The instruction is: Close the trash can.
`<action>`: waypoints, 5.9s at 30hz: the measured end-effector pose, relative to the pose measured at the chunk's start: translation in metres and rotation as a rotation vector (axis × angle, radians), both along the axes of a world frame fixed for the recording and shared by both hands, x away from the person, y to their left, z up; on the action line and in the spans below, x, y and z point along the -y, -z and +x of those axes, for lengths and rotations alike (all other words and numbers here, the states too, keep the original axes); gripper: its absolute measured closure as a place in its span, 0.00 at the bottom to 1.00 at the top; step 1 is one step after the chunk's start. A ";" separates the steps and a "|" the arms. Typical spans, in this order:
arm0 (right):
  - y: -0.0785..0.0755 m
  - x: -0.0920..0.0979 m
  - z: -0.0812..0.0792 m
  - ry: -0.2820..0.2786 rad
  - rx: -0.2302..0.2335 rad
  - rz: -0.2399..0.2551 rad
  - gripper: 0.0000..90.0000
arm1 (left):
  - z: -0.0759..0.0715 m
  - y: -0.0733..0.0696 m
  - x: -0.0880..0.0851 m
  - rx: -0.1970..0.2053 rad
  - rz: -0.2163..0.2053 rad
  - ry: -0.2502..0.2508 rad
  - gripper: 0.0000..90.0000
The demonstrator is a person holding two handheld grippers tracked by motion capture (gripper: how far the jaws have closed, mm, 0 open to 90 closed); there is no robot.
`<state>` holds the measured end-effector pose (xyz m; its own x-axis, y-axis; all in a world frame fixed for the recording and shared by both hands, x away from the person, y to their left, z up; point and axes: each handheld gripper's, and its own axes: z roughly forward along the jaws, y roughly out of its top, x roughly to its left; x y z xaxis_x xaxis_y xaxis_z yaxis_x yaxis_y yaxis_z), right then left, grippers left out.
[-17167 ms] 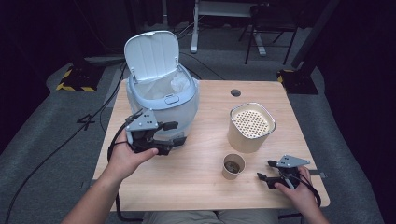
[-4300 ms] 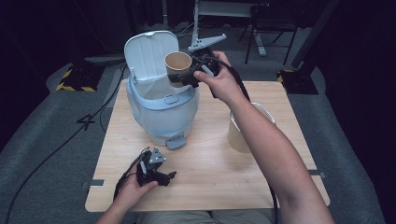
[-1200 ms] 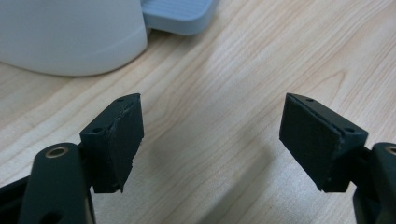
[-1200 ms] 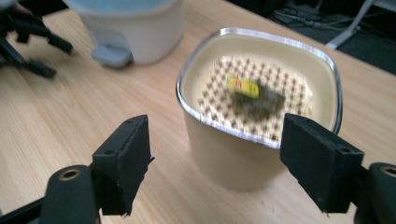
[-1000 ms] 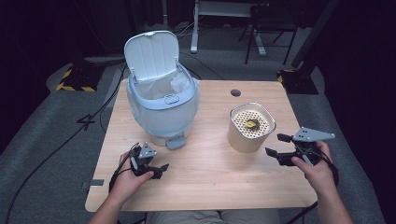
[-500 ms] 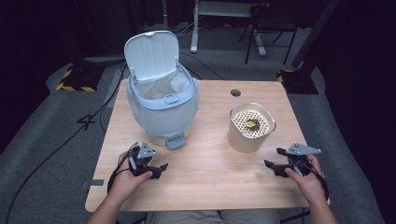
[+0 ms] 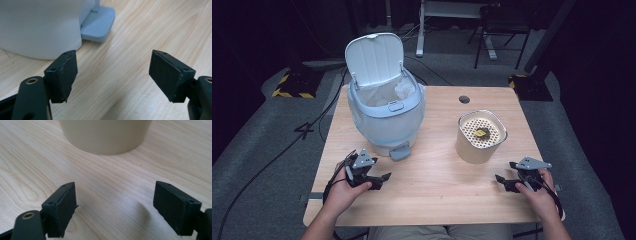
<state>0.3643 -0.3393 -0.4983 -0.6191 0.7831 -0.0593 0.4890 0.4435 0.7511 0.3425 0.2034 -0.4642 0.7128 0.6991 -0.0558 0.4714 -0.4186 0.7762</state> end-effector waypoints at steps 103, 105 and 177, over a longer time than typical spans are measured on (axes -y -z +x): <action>0.006 0.007 0.003 0.016 -0.053 0.028 0.18 | 0.115 -0.237 -0.056 0.189 -0.262 0.092 0.43; 0.006 0.007 0.003 0.016 -0.054 0.029 0.18 | 0.113 -0.236 -0.053 0.189 -0.257 0.102 0.43; 0.006 -0.001 0.009 -0.026 -0.057 0.031 0.17 | 0.040 -0.197 0.017 0.208 -0.121 0.276 0.35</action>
<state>0.3728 -0.3387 -0.5041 -0.6410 0.7676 0.0005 0.5200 0.4337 0.7359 0.3821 0.1863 -0.2673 0.8784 0.4762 0.0398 0.1804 -0.4076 0.8951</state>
